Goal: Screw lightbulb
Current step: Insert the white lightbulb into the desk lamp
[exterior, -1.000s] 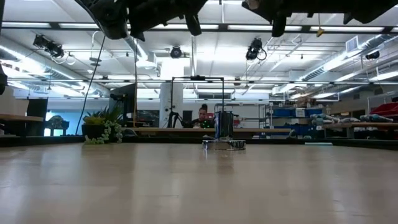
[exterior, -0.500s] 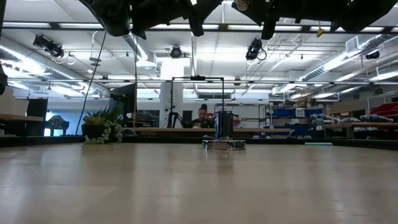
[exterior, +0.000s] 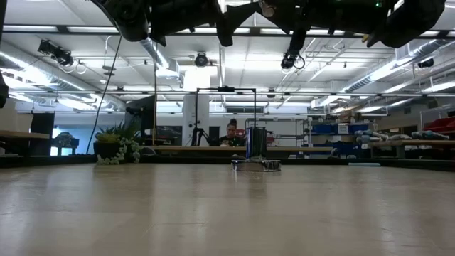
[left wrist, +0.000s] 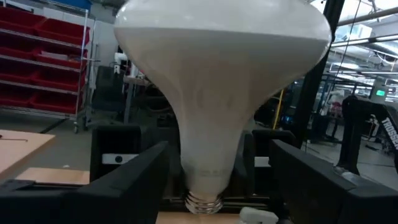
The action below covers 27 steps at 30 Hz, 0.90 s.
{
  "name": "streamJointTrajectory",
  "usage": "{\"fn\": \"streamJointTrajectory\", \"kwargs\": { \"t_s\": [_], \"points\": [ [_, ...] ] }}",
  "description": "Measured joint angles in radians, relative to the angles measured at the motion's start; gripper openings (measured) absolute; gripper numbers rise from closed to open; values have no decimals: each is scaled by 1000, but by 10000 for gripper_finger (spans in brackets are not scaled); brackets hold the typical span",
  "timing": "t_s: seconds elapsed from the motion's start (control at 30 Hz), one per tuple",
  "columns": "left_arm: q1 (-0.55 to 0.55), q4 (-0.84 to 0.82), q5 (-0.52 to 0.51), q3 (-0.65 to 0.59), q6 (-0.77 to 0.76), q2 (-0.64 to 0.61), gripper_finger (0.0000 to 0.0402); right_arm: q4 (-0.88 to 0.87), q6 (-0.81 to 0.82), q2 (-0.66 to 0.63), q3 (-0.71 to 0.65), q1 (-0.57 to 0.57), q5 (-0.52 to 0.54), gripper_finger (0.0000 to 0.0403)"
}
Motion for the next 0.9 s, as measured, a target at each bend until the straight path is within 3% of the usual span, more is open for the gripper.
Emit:
{"fn": "streamJointTrajectory", "kwargs": {
  "t_s": [0.57, 0.9],
  "points": [
    [-20, 4, -55, 17, 48, 7, 282, -24, 24, 0, 0, 0, -2, 146],
    [-20, -69, 6, 127, 48, 107, 257, -35, 16, 0, 0, 11, -1, 146]
  ]
}}
